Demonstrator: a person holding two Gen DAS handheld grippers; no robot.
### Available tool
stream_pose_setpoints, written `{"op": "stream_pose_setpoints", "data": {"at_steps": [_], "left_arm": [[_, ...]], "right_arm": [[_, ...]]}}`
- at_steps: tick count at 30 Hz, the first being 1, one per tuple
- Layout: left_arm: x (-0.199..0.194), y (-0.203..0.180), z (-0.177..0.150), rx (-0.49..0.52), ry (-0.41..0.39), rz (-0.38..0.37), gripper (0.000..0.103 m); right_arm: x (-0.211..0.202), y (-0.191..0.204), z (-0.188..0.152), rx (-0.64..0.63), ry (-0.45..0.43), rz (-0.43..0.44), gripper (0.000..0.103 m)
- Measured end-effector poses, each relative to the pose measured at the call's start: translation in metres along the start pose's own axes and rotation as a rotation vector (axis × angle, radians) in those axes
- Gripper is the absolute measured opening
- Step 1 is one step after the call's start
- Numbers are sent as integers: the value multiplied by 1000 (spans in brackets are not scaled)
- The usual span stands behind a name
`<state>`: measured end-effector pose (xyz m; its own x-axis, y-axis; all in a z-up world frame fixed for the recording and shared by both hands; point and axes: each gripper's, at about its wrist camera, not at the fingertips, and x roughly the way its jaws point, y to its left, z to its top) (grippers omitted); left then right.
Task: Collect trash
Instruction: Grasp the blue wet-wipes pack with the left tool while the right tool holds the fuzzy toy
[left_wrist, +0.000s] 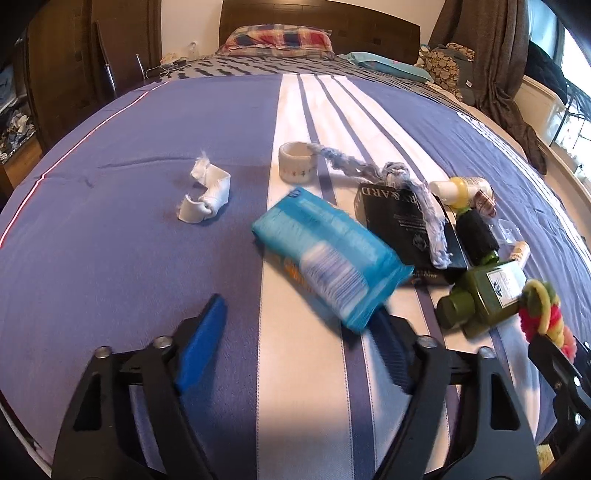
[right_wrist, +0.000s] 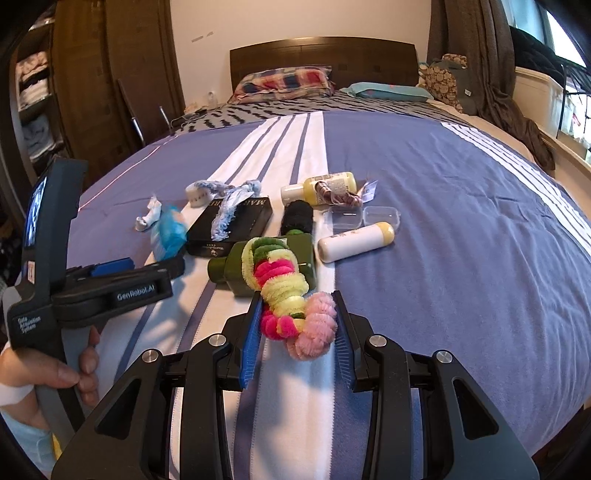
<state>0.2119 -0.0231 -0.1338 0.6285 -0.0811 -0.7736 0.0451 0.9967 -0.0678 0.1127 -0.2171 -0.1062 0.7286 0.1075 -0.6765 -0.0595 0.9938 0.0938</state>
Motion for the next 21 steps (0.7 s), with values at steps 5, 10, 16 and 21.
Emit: {"op": "stream_pose_setpoints", "data": {"at_steps": [5,10,16,21], "left_arm": [[1,2,6,9,-9,7,61],[1,-4,7,58,-24,93,77],[-11,-18,9,179,-100,207,89],[-6,-30,18,232,-119,163,90]], "right_arm": [[-3,-6,-2,5,3,-19,36],[-3,-10,-2,10,5,-17,36],[3,-15,-2,29,10,0,37],[7,-19,-2,42,13,18,37]]}}
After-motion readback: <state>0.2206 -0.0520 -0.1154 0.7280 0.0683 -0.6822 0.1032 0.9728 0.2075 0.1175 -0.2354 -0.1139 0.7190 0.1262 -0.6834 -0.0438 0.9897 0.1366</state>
